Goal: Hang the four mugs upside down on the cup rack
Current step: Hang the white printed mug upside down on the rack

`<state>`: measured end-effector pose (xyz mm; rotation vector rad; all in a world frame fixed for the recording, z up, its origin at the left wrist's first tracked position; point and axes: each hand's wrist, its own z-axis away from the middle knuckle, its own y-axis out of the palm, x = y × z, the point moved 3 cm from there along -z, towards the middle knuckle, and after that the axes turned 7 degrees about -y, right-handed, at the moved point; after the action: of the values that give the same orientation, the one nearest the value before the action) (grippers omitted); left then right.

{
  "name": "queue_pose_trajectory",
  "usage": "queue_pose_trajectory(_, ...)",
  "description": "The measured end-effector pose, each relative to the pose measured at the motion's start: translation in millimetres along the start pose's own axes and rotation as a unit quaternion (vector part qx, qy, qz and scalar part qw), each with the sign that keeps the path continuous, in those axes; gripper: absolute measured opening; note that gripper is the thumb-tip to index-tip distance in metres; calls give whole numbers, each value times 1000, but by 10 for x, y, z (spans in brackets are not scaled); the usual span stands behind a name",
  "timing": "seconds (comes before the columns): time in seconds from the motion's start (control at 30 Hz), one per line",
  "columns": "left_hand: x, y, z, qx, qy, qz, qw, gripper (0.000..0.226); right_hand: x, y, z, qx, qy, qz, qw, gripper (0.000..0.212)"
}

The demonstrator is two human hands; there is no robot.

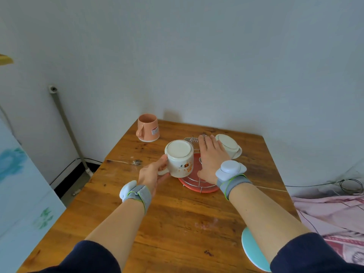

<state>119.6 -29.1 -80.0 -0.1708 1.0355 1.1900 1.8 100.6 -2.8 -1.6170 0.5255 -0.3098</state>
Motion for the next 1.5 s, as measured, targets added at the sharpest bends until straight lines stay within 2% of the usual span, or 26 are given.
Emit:
queue_pose_trajectory(0.27, 9, -77, -39, 34, -4, -54, 998, 19, 24, -1, 1, -7, 1, -1, 1000, 99)
queue_pose_trajectory(0.6, -127, -196, -16, -8, 60, -213, 975, 20, 11, -4, 6, -6, 0, -15, 1000, 94)
queue_pose_trajectory(0.67, -202, -180, 47, -49, 124, -261, 956, 19, -6, -19, 0, -12, -3, -37, 999, 93)
queue_pose_trajectory(0.8, -367, -30, 286, -121, 256, -344, 895, 17, -31, -114, 89, -34, -6, -87, 996, 87)
queue_pose_trajectory(0.9, -355, 158, 482, -115, 313, -374, 866, 12, -49, -181, 285, -40, -8, -98, 994, 82)
queue_pose_trajectory(1.03, -23, 364, 730, -71, 354, -384, 850, 6, -144, -217, 660, -26, 5, -99, 995, 74)
queue_pose_trajectory(1.17, 546, 505, 926, -5, 311, -424, 850, 5, -275, -240, 1135, -20, 19, -94, 995, 67)
queue_pose_trajectory(1.27, 974, 613, 1069, 64, 210, -433, 874, 13, -387, -243, 1493, -4, 34, -88, 996, 65)
queue_pose_trajectory(1.4, 1435, 771, 1269, 123, 170, -504, 838, 29, -510, -182, 1962, 14, 45, -90, 995, 60)
queue_pose_trajectory(1.5, 1651, 855, 1376, 173, 133, -480, 850, 36, -556, -116, 2240, 10, 40, -84, 996, 47)
